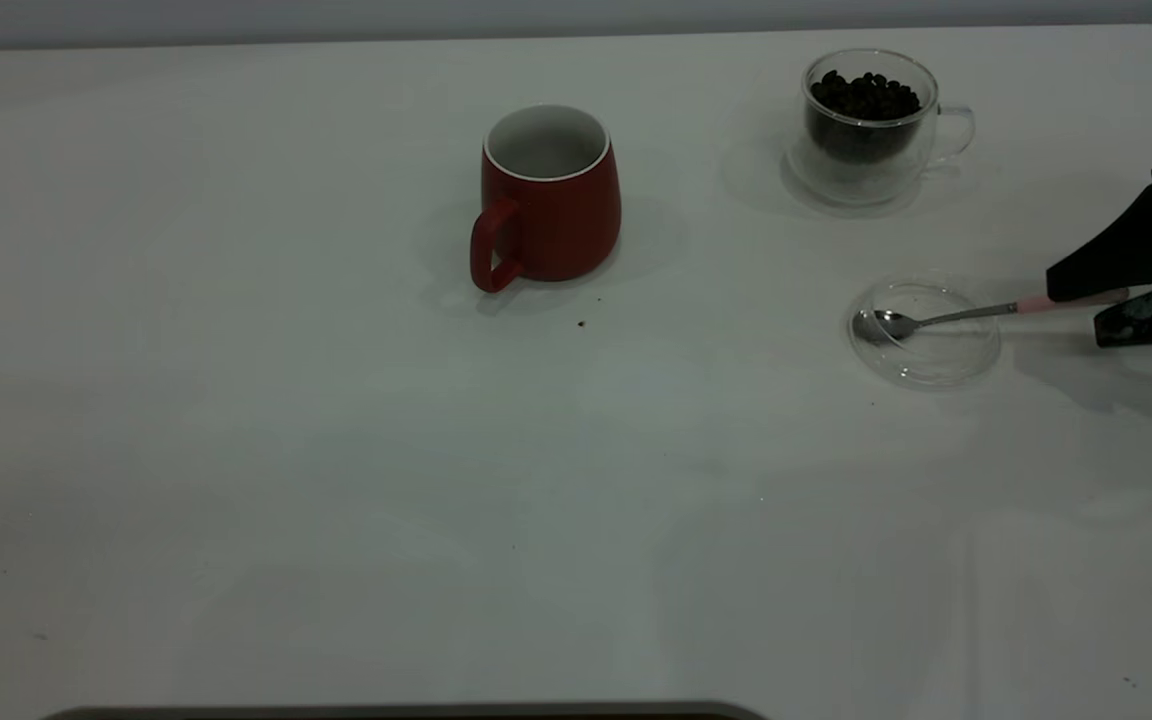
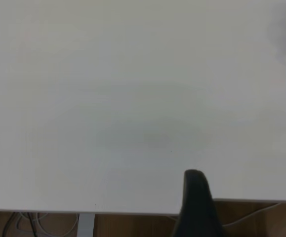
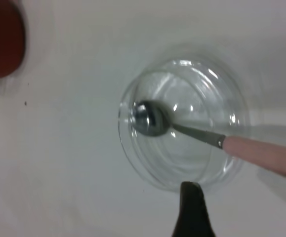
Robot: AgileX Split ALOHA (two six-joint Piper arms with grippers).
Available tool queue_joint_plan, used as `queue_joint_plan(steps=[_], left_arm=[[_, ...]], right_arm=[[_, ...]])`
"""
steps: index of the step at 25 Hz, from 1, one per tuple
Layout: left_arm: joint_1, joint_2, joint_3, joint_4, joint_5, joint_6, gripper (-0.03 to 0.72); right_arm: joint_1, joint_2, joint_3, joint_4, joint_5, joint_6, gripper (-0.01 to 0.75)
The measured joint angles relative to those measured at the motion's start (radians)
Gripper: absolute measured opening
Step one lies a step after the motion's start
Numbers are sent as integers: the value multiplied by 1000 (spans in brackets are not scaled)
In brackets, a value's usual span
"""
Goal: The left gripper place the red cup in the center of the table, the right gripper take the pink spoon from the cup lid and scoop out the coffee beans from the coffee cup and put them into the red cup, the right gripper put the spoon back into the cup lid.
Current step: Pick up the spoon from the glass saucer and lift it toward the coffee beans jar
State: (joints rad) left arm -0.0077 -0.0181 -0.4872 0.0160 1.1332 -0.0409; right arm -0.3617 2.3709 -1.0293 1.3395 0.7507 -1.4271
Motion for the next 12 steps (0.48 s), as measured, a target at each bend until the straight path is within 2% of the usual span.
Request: queue_joint_plan(steps=[7,12], left_arm=[[0,0,0,0,0,0,588],[0,0,0,0,0,0,588]], right_arm=[[0,0,-1,49,14,-82,591],[0,0,-1,42,-1,-58,591]])
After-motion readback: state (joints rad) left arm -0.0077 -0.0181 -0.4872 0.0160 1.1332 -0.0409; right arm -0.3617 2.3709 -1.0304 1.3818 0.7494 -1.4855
